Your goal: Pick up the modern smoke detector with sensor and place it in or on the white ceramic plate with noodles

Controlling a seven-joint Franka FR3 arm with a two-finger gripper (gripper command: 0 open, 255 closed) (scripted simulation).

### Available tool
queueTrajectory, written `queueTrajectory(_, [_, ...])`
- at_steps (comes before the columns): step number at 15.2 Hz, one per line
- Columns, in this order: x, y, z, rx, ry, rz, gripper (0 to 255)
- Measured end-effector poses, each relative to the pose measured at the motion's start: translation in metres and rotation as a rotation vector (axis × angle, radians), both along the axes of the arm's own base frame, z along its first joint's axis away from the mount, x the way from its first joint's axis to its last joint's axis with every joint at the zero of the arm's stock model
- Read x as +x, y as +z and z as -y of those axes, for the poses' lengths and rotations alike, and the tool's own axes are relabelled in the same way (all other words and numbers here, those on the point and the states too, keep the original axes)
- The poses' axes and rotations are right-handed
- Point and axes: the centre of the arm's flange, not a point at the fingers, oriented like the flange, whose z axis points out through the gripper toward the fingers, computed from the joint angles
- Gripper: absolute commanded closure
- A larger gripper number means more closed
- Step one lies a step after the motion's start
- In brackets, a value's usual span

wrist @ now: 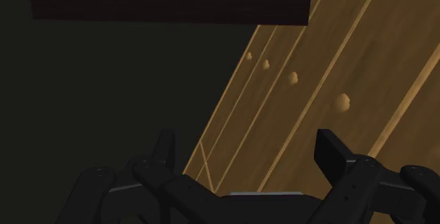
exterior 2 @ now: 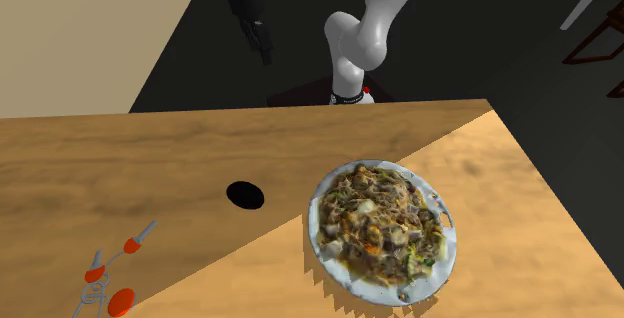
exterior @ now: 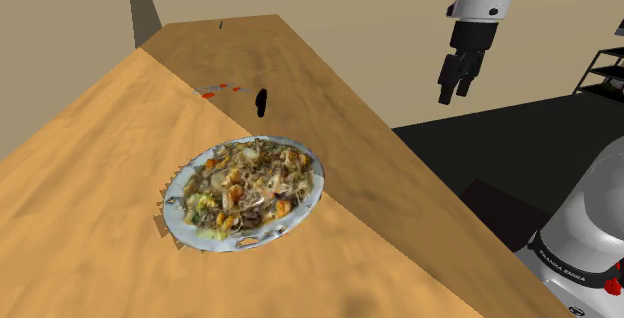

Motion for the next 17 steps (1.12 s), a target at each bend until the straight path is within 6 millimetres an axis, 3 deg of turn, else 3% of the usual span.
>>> queueTrajectory(2, [0.003,0.002,-0.005,-0.001,0.008,0.005,0])
queueTrajectory(5, [0.021,0.01,-0.031,-0.007,0.049,0.032,0])
queueTrajectory(17, [0.081,0.048,-0.165,-0.033,0.245,0.161,0])
